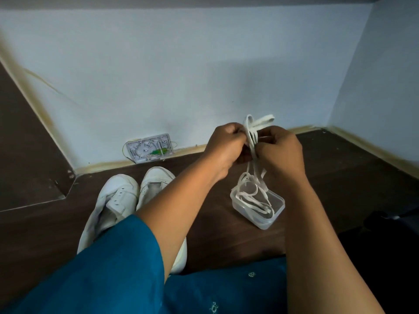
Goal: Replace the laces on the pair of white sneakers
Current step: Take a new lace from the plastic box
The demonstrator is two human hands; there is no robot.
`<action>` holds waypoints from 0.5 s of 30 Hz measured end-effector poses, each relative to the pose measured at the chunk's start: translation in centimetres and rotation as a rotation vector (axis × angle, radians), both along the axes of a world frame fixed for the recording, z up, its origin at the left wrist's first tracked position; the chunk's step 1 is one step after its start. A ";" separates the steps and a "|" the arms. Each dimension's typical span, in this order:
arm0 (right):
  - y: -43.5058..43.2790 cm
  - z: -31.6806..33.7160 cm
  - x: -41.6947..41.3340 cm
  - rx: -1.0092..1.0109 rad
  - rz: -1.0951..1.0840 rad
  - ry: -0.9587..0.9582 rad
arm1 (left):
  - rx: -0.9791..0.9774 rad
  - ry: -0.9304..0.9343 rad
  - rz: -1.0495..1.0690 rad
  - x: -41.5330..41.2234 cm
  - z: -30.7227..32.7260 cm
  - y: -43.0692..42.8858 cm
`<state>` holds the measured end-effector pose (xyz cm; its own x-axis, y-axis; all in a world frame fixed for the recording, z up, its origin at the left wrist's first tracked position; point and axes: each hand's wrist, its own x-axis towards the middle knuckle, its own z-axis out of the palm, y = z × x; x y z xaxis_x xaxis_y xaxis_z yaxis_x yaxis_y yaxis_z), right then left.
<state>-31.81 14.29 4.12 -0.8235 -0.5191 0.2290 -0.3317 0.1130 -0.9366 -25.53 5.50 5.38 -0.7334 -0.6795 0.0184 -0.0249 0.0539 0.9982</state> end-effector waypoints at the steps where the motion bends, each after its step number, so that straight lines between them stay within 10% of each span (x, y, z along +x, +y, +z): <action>1: 0.0 -0.1 -0.1 0.017 0.022 -0.015 | -0.012 0.015 0.007 -0.1 0.4 0.0; 15: 0.2 -2.8 -1.5 0.634 -0.052 -0.018 | 0.247 0.461 0.012 1.7 9.9 2.0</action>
<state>-33.36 14.49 1.30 -0.8522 -0.5084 -0.1235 -0.2958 0.6630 -0.6877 -23.81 7.52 15.30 -0.6788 -0.7129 0.1759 0.4213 -0.1818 0.8885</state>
